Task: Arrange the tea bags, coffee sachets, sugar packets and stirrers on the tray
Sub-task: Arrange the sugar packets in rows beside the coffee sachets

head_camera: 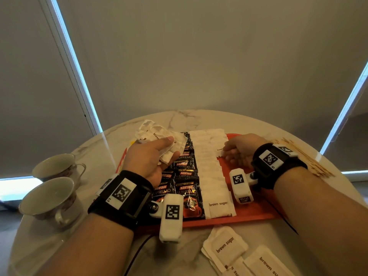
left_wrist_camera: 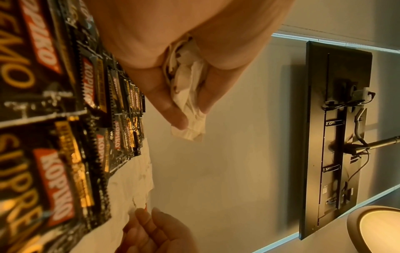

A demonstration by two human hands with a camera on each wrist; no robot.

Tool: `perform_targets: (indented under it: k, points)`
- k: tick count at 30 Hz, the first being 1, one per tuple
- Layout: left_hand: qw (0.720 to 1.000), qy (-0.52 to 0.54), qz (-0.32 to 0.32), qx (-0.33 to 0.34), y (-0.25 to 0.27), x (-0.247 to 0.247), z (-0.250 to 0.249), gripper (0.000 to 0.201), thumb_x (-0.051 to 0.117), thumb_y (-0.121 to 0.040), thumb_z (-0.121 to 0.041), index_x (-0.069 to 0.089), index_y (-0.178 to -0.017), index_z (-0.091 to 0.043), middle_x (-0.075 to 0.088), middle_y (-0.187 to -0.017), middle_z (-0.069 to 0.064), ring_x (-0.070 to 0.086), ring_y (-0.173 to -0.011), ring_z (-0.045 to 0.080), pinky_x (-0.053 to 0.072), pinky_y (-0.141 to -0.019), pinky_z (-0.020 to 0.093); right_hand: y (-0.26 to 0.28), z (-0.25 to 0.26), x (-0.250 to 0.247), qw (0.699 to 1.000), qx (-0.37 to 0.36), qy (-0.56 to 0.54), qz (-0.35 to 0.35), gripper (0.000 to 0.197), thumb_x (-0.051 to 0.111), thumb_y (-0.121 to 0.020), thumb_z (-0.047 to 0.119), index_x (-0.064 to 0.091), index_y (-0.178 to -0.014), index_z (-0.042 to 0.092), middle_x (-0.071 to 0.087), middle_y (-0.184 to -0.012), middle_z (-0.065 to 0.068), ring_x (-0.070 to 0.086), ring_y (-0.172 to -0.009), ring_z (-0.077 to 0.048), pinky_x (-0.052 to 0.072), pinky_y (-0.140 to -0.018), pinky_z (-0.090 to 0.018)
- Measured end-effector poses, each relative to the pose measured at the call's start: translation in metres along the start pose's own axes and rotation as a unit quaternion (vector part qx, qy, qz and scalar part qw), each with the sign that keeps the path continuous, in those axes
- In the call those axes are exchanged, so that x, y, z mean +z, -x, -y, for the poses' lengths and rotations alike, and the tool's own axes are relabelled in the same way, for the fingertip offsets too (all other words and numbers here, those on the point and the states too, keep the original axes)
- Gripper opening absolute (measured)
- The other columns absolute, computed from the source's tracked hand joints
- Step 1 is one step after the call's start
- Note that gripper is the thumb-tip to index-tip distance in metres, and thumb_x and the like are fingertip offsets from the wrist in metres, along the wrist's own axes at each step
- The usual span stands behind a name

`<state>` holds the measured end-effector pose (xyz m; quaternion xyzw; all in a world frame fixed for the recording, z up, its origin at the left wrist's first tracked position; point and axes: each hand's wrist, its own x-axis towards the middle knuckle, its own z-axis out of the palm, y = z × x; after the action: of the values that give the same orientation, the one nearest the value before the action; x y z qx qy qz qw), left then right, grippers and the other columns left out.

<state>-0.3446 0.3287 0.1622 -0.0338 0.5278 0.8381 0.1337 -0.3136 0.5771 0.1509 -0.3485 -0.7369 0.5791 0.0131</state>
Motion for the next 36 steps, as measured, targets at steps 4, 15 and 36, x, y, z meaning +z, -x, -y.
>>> perform_targets:
  k: [4, 15, 36]
  points:
    - [1.0, 0.001, -0.005, 0.001, 0.001, 0.001, -0.001, 0.025, 0.076, -0.088, 0.003, 0.065, -0.111, -0.001, 0.075, -0.107, 0.019, 0.075, -0.097, 0.033, 0.061, -0.056, 0.03, -0.001, 0.002, -0.003, 0.993, -0.04, -0.099, -0.045, 0.014, 0.06, -0.098, 0.01, 0.064, -0.09, 0.0, 0.065, -0.079, -0.013, 0.059, -0.062, -0.021, 0.05, -0.061, -0.031]
    - [0.999, -0.001, 0.005, -0.035, 0.007, 0.007, 0.005, 0.021, 0.072, -0.094, -0.003, 0.065, -0.114, -0.005, 0.074, -0.111, 0.019, 0.077, -0.088, 0.032, 0.063, -0.056, 0.036, 0.004, 0.003, -0.005, 0.975, -0.151, -0.159, -0.04, 0.031, 0.063, -0.098, 0.021, 0.064, -0.128, 0.011, 0.065, -0.131, -0.01, 0.06, -0.126, -0.028, 0.047, -0.109, -0.041]
    - [0.999, 0.016, 0.037, 0.007, 0.018, 0.014, 0.006, 0.022, 0.063, -0.098, 0.0, 0.062, -0.12, -0.003, 0.078, -0.103, 0.022, 0.079, -0.088, 0.033, 0.065, -0.059, 0.039, 0.067, -0.004, 0.023, 0.928, -0.24, -0.235, 0.159, 0.007, 0.07, -0.092, 0.006, 0.065, -0.097, 0.005, 0.075, -0.082, -0.008, 0.069, -0.069, -0.017, 0.06, -0.064, -0.033]
